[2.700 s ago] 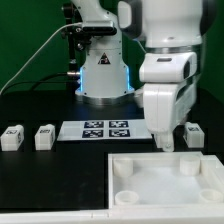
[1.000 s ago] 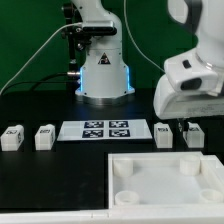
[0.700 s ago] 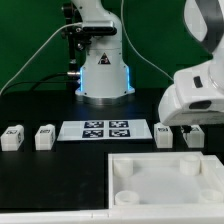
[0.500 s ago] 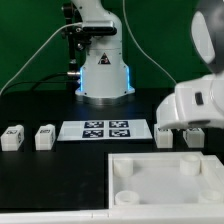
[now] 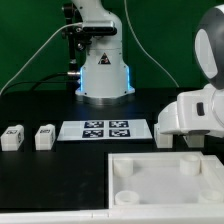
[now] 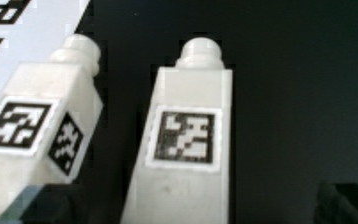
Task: Assemble one leg
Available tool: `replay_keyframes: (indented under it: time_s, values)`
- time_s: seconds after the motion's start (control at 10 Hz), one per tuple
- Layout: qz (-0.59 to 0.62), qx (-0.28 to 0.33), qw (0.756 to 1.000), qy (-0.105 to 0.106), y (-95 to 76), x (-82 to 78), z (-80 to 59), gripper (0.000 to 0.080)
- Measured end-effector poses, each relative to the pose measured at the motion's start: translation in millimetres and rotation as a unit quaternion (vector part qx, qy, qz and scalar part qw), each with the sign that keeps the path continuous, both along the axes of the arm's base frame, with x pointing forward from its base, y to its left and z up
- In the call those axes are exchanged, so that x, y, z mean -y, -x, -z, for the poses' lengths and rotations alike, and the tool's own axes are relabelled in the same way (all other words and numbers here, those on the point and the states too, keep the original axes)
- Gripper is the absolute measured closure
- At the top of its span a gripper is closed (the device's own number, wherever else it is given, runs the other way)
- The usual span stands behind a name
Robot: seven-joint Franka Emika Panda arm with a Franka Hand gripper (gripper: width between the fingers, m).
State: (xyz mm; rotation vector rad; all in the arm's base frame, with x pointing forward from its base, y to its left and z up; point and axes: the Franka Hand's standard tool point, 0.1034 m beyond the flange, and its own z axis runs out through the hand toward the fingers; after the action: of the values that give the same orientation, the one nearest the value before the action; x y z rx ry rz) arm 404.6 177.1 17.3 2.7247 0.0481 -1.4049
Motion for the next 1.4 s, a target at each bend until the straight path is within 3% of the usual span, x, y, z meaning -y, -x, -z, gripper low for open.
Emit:
replay_keyframes:
  time_s: [0.4, 0.8, 1.0, 1.1, 1.4]
  values:
    - [-0.003, -0.01, 1.0, 0.005, 15.2, 0.9, 8.0, 0.0151]
    - [-0.007, -0.011, 1.0, 0.005, 17.7, -2.0, 8.3, 0.0151]
    - [-0.007, -0.011, 1.0, 0.005, 17.7, -1.9, 8.4, 0.0416]
    - [-0.007, -0.011, 1.0, 0.005, 17.6, -1.9, 8.3, 0.0511]
    - [-0.007, -0.011, 1.0, 0.005, 17.6, -1.8, 8.3, 0.0509]
